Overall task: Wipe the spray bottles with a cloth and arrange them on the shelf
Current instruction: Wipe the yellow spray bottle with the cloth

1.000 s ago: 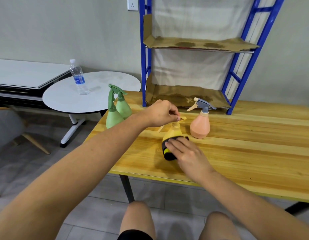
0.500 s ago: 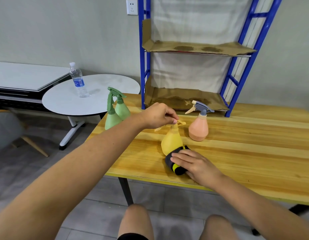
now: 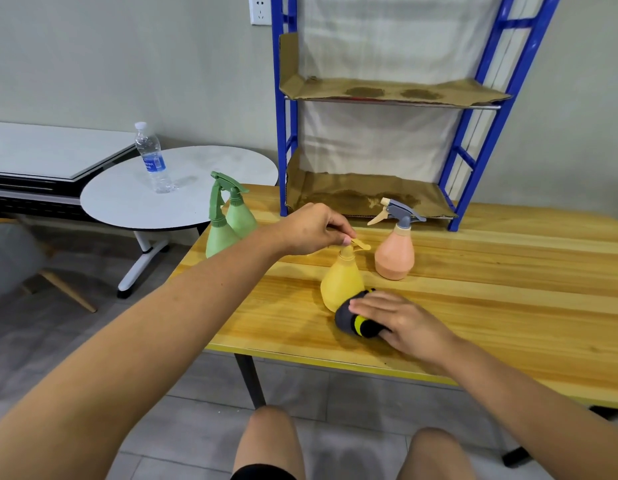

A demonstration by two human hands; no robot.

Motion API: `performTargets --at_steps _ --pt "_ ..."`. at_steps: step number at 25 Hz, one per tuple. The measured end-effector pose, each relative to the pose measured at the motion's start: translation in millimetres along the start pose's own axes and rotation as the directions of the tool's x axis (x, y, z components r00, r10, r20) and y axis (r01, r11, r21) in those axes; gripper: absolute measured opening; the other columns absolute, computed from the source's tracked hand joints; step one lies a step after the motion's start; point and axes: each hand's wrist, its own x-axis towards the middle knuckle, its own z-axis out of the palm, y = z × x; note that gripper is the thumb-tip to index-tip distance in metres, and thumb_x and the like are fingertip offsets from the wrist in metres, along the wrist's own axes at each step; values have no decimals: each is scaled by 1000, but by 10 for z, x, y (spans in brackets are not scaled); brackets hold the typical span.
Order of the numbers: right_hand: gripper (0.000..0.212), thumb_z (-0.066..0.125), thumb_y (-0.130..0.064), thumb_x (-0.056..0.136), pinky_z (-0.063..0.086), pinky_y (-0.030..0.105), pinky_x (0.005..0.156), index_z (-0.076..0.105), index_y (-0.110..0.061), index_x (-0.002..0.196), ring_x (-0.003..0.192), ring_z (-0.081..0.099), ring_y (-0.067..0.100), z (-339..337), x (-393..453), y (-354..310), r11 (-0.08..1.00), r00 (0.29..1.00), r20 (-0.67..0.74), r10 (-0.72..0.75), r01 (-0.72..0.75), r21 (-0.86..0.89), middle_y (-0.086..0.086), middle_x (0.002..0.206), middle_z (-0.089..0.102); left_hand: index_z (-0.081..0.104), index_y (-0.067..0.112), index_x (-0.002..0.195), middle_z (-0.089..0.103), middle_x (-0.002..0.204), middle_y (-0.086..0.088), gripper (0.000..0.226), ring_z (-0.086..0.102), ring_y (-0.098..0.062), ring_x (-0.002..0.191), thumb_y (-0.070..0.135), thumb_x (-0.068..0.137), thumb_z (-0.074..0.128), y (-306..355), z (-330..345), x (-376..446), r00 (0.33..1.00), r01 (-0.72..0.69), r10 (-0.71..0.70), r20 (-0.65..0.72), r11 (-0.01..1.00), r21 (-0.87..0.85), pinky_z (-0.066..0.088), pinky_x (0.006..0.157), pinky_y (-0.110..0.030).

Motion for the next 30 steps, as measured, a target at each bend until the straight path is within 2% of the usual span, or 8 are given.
performTargets --at_steps 5,9,11,16,21,24,27,30 --pt "71 72 17 73 41 38 112 58 -11 137 130 52 20 -187 301 87 987 963 -226 149 -134 84 0 139 59 77 23 112 74 107 8 20 64 -4 103 24 93 69 -2 -10 18 1000 -8 8 7 1000 -1 48 89 -22" --pt "81 72 15 72 40 39 111 55 -22 141 135 46 10 -4 -73 115 988 991 -6 135 -134 73 -7 141 56 76 24 113 73 112 7 21 62 -4 105 23 94 68 1 -11 43 1000 6 -6 22 1000 -1 47 87 -20" --pt "79 72 14 72 39 35 112 55 -21 141 134 46 9 -52 -55 123 994 996 14 86 -86 62 -6 141 56 76 24 113 73 111 9 21 62 -4 104 23 94 68 -7 -10 47 1000 4 -4 29 1000 -2 47 87 -20" --pt "70 73 15 72 42 39 112 59 -8 136 129 52 20 -181 251 97 986 946 -279 168 -155 70 1 137 59 76 24 113 73 106 10 21 63 -2 101 25 93 69 -10 -12 43 1000 -3 3 17 1000 -5 45 83 -16" --pt "78 81 8 67 45 39 105 57 -14 138 124 50 18 96 -42 -3 992 992 -64 111 -115 -54 1 135 61 77 21 112 75 110 6 22 64 -3 100 30 95 67 -36 11 3 999 3 -3 -39 1000 8 52 88 -25" --pt "70 82 4 69 45 34 106 60 -10 134 122 51 20 34 141 -175 984 955 -250 156 -172 -44 2 132 62 78 18 110 73 112 11 29 64 -3 86 35 100 57 -7 -32 -23 1000 -2 2 -11 1000 26 50 79 -24" --pt "66 82 3 69 48 35 104 61 -5 132 119 56 25 -88 430 -358 973 872 -458 175 -225 -55 6 129 63 71 30 124 69 123 15 29 65 -5 100 36 100 55 -63 -154 -47 1000 13 -14 -11 999 -31 50 90 -24" --pt "67 83 3 69 50 39 100 61 -3 131 114 58 29 -57 623 -415 947 788 -569 236 -319 -49 8 128 64 78 26 111 71 117 20 25 71 -19 99 39 97 61 -131 -196 -16 996 78 -73 45 989 -125 60 86 -34"
